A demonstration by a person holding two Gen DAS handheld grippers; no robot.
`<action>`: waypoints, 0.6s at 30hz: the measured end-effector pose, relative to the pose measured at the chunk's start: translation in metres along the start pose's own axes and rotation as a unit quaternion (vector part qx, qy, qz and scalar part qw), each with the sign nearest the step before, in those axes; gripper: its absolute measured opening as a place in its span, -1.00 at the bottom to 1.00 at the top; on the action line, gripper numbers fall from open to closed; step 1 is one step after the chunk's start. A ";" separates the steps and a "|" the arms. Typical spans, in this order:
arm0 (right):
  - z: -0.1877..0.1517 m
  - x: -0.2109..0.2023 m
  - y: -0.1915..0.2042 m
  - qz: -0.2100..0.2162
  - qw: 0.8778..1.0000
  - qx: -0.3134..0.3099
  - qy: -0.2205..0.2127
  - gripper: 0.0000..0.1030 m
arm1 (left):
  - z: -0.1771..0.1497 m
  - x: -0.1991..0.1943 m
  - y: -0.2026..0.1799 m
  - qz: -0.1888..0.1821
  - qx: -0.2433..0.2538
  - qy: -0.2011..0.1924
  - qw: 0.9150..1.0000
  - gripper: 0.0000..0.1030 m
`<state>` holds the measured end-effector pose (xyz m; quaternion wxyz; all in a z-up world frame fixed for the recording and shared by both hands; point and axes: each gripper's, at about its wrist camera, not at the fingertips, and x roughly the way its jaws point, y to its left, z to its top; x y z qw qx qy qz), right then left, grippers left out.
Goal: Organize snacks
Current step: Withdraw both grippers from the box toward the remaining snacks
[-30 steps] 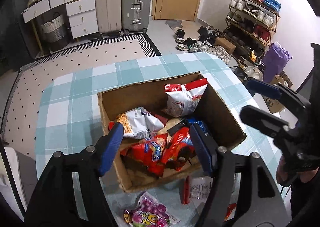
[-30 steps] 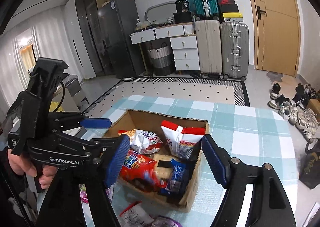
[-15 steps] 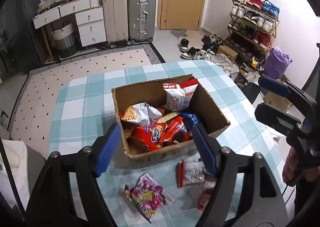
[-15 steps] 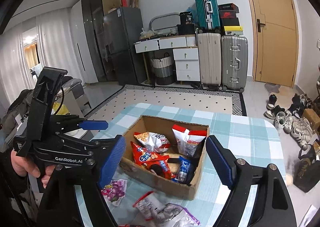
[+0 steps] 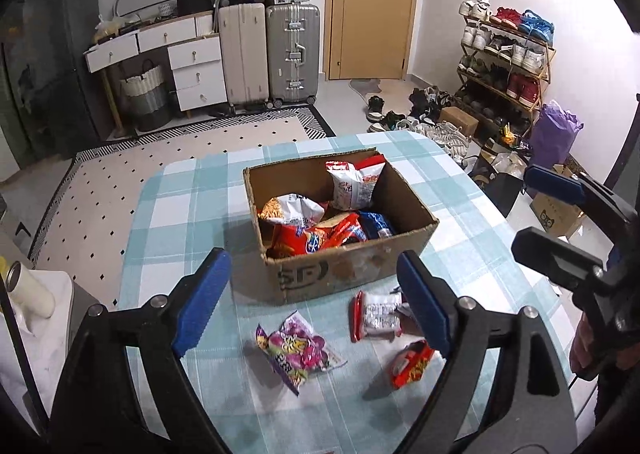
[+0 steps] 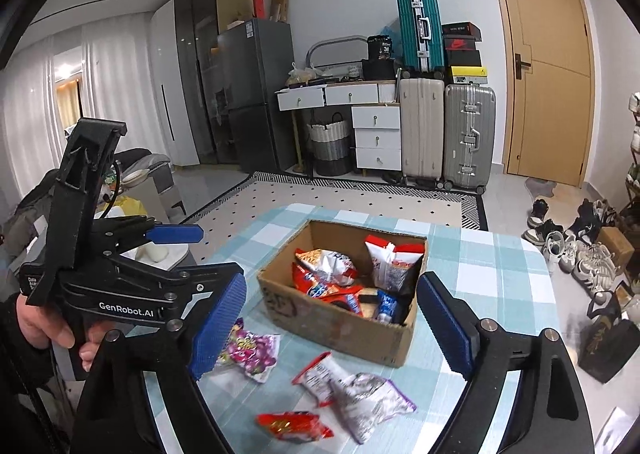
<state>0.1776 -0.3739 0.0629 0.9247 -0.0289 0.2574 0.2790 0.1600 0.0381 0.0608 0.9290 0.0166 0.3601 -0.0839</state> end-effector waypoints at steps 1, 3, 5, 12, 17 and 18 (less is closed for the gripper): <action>-0.001 -0.003 0.002 -0.001 1.000 -0.001 -0.002 0.76 | -0.004 -0.003 -0.001 0.001 0.001 -0.001 1.000 0.65; -0.008 -0.011 0.009 -0.003 1.000 -0.001 -0.004 0.78 | -0.013 -0.011 -0.004 0.003 0.000 -0.004 1.000 0.67; -0.014 -0.017 0.013 -0.002 1.000 0.002 -0.007 0.81 | -0.022 -0.019 -0.006 0.003 -0.004 -0.007 1.000 0.68; -0.043 -0.025 0.022 -0.003 1.000 0.015 0.001 0.82 | -0.051 -0.035 -0.012 0.008 -0.016 -0.015 1.000 0.87; -0.068 -0.030 0.027 -0.001 1.000 0.024 0.005 0.84 | -0.070 -0.051 -0.015 0.013 -0.019 -0.041 0.999 0.98; -0.072 -0.030 0.027 -0.002 1.000 0.024 0.005 0.85 | -0.071 -0.051 -0.015 0.015 -0.020 -0.042 0.999 0.98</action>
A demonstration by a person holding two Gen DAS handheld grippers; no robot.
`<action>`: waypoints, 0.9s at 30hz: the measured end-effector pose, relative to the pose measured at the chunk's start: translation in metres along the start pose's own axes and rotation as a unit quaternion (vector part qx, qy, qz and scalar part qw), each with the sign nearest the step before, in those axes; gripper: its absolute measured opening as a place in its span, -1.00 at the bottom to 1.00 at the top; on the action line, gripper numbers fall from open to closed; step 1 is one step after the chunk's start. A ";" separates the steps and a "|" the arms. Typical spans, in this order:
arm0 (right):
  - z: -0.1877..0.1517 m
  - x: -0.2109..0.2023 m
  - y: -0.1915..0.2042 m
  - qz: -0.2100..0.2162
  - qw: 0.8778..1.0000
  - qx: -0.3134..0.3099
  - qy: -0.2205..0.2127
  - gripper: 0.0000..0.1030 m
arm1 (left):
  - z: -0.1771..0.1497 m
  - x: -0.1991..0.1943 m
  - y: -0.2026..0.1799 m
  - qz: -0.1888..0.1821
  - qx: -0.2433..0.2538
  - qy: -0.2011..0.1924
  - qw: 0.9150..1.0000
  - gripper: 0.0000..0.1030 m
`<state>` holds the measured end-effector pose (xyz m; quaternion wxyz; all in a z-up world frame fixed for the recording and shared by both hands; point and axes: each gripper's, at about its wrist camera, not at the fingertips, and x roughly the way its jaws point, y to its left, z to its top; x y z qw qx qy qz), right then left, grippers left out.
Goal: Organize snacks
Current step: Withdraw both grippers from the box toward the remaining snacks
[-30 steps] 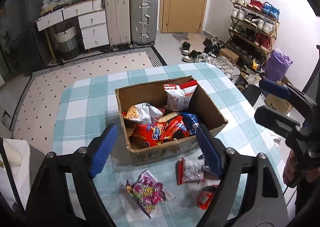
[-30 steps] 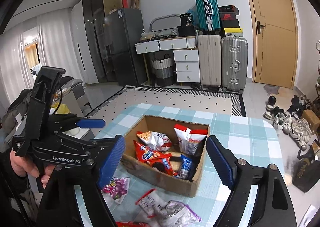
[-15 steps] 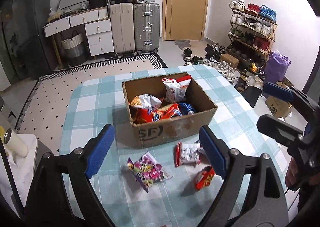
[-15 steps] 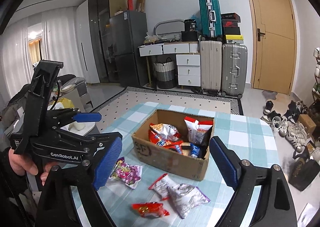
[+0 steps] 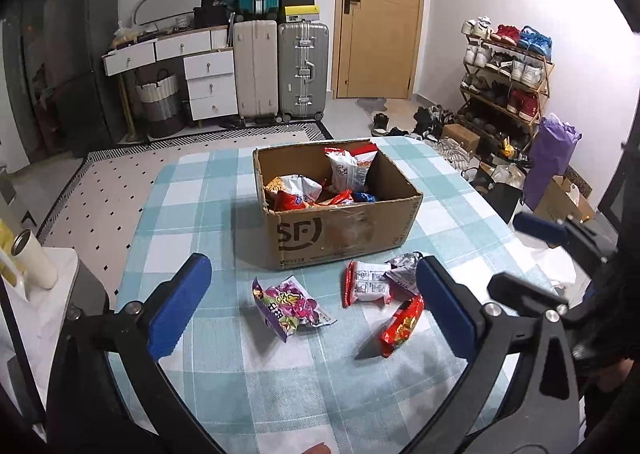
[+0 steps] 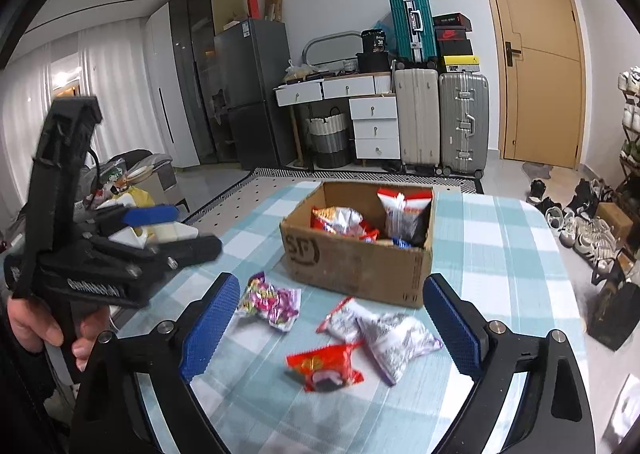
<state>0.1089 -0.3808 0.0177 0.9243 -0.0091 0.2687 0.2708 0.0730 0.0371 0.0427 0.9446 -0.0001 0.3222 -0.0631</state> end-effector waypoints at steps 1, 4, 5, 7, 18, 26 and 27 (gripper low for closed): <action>-0.005 0.000 0.000 -0.002 1.000 0.000 0.002 0.86 | -0.003 -0.001 0.000 0.002 -0.001 -0.002 1.000 0.98; -0.020 0.001 -0.002 -0.002 1.000 0.007 0.012 0.87 | -0.015 0.001 0.001 -0.004 -0.009 0.002 1.000 0.97; -0.023 0.001 -0.004 -0.003 1.000 0.010 0.014 0.87 | -0.018 0.002 0.002 -0.004 -0.012 0.005 1.000 0.98; -0.031 0.004 -0.007 -0.001 1.000 0.019 0.018 0.87 | -0.028 0.009 0.003 -0.004 -0.021 0.015 1.000 0.98; -0.067 0.036 -0.008 0.019 0.997 0.047 0.052 0.87 | -0.066 0.039 0.011 0.040 -0.042 0.032 0.998 0.98; -0.081 0.074 -0.007 0.033 0.995 0.051 0.084 0.87 | -0.086 0.072 0.025 0.008 -0.074 0.063 0.995 0.97; -0.082 0.077 -0.006 0.033 0.994 0.050 0.087 0.87 | -0.088 0.073 0.027 0.009 -0.077 0.064 0.995 0.98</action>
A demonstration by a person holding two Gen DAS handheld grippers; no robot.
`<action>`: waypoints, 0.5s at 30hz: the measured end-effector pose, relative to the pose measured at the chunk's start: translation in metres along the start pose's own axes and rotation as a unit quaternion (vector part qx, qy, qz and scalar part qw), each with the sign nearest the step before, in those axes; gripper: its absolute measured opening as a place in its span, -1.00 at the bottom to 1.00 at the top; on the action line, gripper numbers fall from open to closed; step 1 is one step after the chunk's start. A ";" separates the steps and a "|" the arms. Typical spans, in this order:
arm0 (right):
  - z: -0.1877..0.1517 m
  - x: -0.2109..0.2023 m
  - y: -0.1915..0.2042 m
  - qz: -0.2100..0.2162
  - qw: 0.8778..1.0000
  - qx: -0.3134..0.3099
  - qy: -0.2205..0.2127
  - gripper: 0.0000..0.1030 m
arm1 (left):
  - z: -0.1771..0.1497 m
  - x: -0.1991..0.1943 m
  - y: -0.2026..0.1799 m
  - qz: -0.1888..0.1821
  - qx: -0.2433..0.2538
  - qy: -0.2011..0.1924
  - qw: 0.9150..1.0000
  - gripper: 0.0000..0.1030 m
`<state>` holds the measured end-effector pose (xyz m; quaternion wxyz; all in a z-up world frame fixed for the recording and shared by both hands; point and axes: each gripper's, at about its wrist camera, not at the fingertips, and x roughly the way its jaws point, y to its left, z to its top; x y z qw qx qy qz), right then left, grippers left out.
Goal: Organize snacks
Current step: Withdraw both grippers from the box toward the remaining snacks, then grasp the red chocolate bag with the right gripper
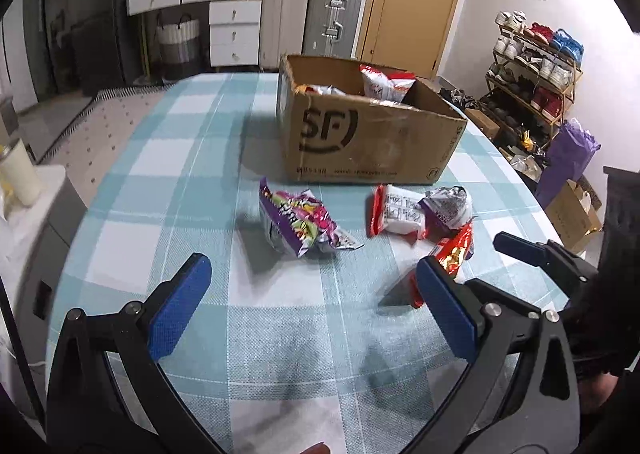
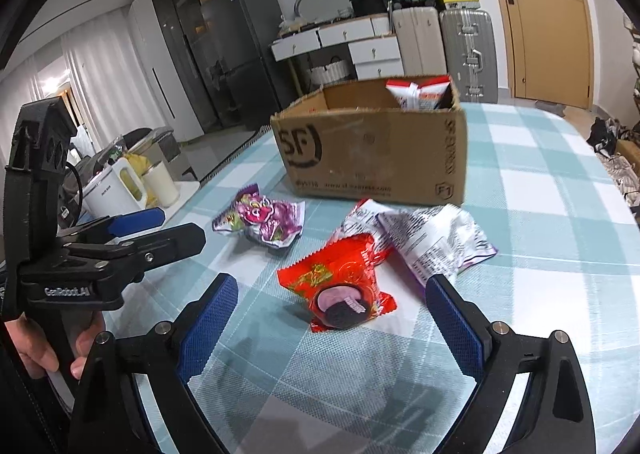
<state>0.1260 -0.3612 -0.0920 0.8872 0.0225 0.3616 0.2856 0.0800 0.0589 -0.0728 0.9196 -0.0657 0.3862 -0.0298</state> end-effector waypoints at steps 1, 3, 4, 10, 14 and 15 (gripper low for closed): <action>0.000 0.005 0.000 0.000 1.000 -0.002 0.003 0.87 | -0.001 0.004 0.002 0.000 -0.002 0.003 1.000 0.97; 0.000 0.012 0.000 0.001 1.000 -0.003 0.010 0.87 | -0.002 0.009 0.006 0.001 -0.006 0.009 1.000 0.97; 0.000 0.017 -0.001 0.002 1.000 -0.001 0.013 0.87 | -0.002 0.013 0.009 0.001 -0.008 0.011 1.000 0.97; 0.001 0.040 -0.002 0.008 0.999 -0.001 0.033 0.87 | -0.004 0.026 0.025 0.001 -0.028 0.024 0.999 0.97; 0.003 0.051 -0.002 0.021 0.999 -0.004 0.049 0.29 | -0.002 0.039 0.035 -0.005 -0.044 0.041 0.998 0.97; 0.003 0.057 -0.003 0.022 0.998 -0.004 0.059 0.17 | -0.001 0.042 0.039 -0.009 -0.053 0.044 0.998 0.97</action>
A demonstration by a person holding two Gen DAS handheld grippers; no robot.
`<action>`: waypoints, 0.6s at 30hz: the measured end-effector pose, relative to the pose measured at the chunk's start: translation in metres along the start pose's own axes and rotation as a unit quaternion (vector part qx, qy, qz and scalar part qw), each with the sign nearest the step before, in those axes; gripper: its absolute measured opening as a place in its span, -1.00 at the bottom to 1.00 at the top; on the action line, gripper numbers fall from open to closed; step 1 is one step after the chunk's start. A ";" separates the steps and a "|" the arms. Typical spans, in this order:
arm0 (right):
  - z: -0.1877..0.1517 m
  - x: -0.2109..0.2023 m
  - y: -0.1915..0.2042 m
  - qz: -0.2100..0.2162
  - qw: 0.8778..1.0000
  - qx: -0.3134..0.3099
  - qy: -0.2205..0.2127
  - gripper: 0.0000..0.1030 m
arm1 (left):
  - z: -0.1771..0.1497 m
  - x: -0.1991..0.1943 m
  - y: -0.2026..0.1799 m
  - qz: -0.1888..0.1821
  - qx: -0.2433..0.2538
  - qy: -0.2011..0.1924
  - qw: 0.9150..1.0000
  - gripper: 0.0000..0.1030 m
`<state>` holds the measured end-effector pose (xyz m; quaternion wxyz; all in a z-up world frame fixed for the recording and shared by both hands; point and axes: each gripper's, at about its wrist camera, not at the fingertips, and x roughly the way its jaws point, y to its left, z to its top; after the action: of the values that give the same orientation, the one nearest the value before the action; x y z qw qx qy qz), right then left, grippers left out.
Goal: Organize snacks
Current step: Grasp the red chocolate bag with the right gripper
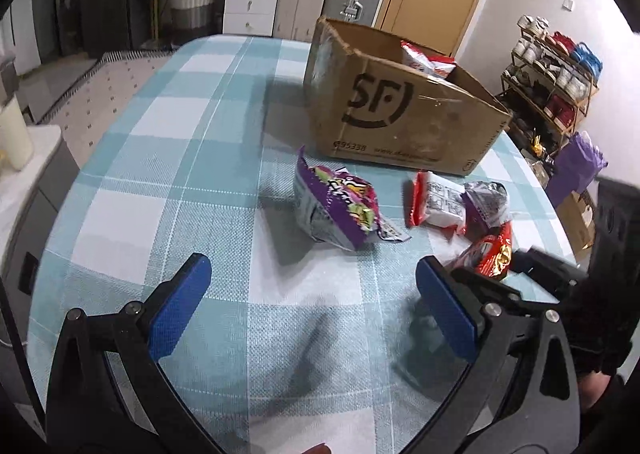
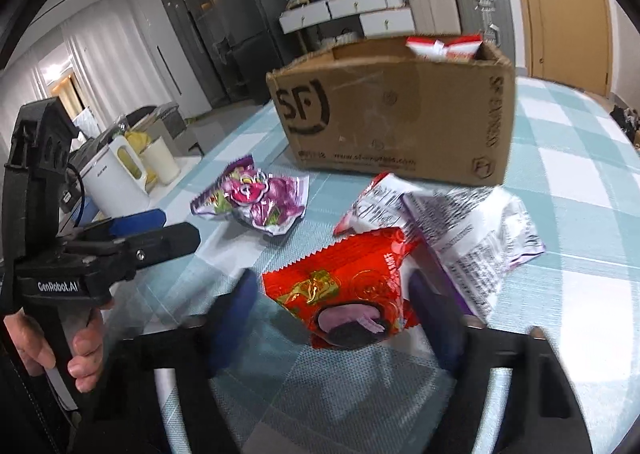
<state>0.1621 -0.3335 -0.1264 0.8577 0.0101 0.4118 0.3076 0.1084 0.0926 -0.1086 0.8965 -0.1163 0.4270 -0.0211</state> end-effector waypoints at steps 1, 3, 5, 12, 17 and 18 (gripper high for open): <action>0.001 0.004 -0.002 0.003 1.000 0.004 0.010 -0.08 | 0.001 0.003 0.003 -0.002 -0.007 0.003 1.000 0.97; 0.002 0.010 -0.006 0.017 0.999 0.017 0.020 -0.12 | 0.005 0.010 0.009 -0.008 -0.020 0.014 1.000 0.97; 0.002 0.010 -0.009 0.026 0.999 0.024 0.016 -0.13 | 0.009 0.013 0.012 -0.013 -0.028 0.018 0.999 0.97; 0.002 0.010 -0.012 0.034 0.999 0.034 0.008 -0.13 | 0.018 0.022 0.011 -0.018 -0.029 0.027 0.999 0.97; 0.000 0.004 -0.013 0.037 0.999 0.039 -0.002 -0.13 | 0.023 0.028 0.008 -0.021 -0.025 0.035 0.999 0.97; 0.000 0.004 -0.013 0.039 0.998 0.040 -0.003 -0.13 | 0.024 0.029 0.007 -0.021 -0.023 0.038 0.999 0.97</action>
<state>0.1711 -0.3424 -0.1324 0.8454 0.0611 0.4204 0.3239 0.1444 0.1003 -0.1177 0.8760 -0.1452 0.4587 -0.0347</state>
